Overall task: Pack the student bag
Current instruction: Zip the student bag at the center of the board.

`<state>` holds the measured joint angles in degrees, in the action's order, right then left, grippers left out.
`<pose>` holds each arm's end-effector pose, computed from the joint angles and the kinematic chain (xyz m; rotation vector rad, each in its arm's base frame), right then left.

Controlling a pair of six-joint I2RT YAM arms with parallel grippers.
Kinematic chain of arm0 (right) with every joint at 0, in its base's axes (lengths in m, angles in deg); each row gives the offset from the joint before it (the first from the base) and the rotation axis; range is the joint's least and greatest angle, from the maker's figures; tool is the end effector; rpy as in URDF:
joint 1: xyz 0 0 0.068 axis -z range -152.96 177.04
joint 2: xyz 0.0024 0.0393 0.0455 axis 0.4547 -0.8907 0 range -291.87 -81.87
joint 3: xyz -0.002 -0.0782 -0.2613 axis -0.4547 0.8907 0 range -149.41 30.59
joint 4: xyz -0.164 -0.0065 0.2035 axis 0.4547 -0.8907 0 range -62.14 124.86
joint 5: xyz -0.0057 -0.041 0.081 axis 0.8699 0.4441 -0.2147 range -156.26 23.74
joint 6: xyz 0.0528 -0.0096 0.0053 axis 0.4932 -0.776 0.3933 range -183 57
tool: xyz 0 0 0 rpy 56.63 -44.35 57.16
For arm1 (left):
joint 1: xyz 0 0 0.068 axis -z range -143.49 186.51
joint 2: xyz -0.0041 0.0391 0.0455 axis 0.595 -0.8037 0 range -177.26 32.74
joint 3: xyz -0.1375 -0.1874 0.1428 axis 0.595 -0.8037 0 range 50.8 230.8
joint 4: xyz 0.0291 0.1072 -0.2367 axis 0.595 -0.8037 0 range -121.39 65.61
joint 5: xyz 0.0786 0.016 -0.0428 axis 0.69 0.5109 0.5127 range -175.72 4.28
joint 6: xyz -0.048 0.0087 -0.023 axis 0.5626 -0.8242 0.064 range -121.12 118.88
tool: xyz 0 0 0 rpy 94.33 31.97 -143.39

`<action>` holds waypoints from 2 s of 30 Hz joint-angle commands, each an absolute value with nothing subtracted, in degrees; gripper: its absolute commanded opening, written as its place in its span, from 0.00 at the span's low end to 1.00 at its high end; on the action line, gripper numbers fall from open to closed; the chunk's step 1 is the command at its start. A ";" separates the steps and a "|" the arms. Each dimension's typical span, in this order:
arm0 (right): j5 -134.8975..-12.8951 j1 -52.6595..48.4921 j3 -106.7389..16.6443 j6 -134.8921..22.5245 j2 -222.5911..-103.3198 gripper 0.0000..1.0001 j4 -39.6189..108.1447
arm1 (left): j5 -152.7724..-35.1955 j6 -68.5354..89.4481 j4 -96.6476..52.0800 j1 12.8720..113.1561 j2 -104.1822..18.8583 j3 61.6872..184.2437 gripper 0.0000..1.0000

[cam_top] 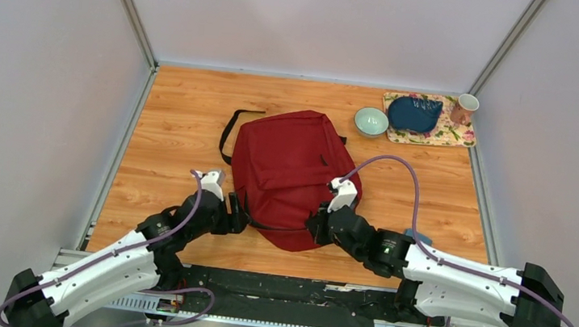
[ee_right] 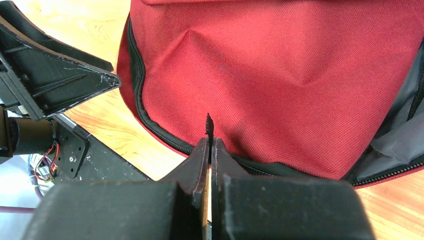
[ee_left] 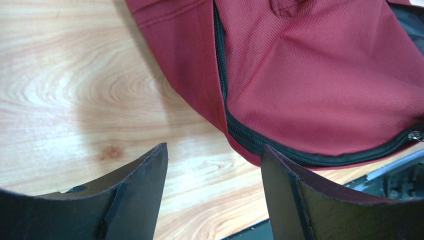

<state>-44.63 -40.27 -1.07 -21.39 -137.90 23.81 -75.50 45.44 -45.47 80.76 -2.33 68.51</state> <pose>0.0922 0.1866 0.2239 -0.2795 2.2039 0.6828 0.1055 -0.0939 0.1815 -0.1467 2.3082 -0.6497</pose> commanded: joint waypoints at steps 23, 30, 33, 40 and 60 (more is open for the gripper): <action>-49.56 -40.11 -1.93 -23.27 -137.95 0.00 28.79 | -88.72 70.77 -16.67 83.71 -7.94 60.55 0.78; -50.61 -40.11 -1.41 -22.83 -137.95 0.00 29.50 | -84.33 74.90 -10.50 83.80 -7.42 57.57 0.79; -51.05 -40.10 -1.32 -23.10 -137.77 0.00 29.76 | -83.44 75.17 -8.57 83.80 -8.29 56.77 0.79; -50.88 -40.11 -1.32 -23.18 -137.86 0.00 28.80 | -86.69 72.27 -6.45 83.71 -13.22 56.33 0.02; -41.38 -39.84 1.93 -25.12 -128.63 0.00 23.08 | -80.45 58.38 -44.68 70.36 9.80 58.09 0.00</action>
<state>-45.72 -40.27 1.70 -23.08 -130.56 23.15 -84.27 62.88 -35.52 71.91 8.47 56.07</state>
